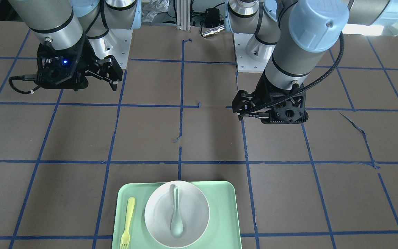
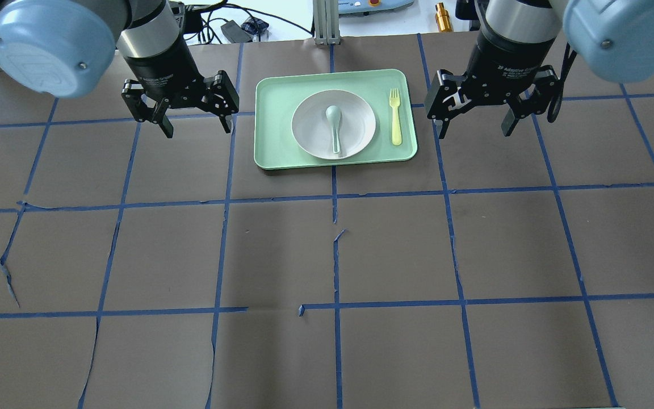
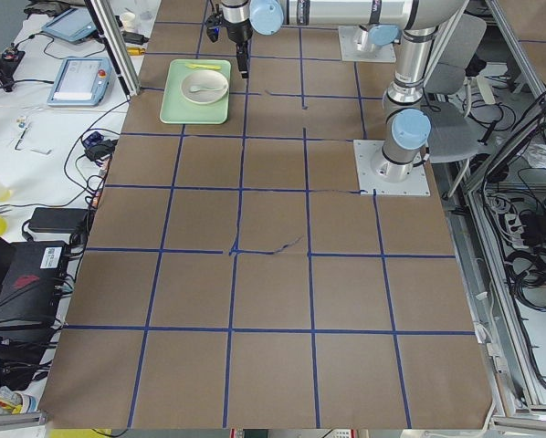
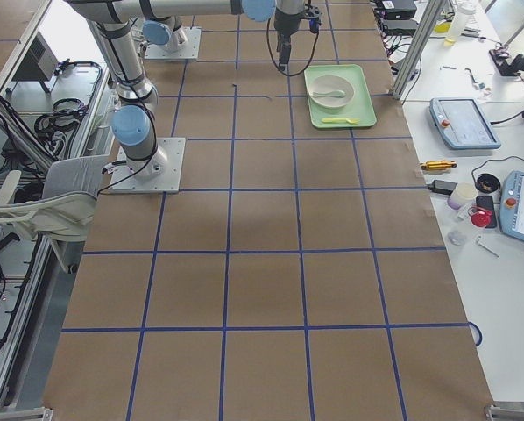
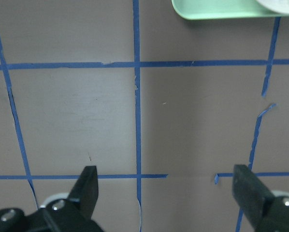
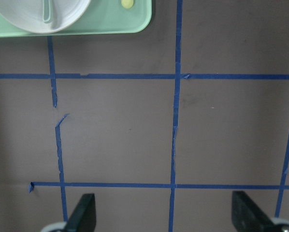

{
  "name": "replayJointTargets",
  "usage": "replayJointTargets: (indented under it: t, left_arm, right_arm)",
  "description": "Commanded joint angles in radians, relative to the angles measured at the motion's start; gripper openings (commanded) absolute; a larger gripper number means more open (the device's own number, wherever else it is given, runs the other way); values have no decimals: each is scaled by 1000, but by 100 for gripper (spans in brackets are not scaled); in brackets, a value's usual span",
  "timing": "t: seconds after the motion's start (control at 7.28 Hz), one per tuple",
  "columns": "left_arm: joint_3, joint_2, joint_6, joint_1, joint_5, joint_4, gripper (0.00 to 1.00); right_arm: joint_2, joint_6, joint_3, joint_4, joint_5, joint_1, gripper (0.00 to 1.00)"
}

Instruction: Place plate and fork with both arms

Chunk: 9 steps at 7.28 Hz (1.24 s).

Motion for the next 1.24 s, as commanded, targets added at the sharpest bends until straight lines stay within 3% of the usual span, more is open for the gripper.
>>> replayJointTargets:
  t: [0.0, 0.41, 0.82, 1.1]
  left_arm:
    - [0, -10, 82, -10, 9, 21, 100]
    - [-6, 36, 78, 11, 47, -1, 100]
    - [-10, 92, 75, 14, 49, -138, 100]
    - [-15, 102, 79, 13, 37, -159, 100]
  right_arm:
    - [5, 71, -4, 18, -7, 57, 100]
    - [40, 37, -7, -42, -5, 54, 100]
    - [40, 37, -10, -53, -4, 56, 100]
    - [48, 37, -11, -74, -7, 54, 100]
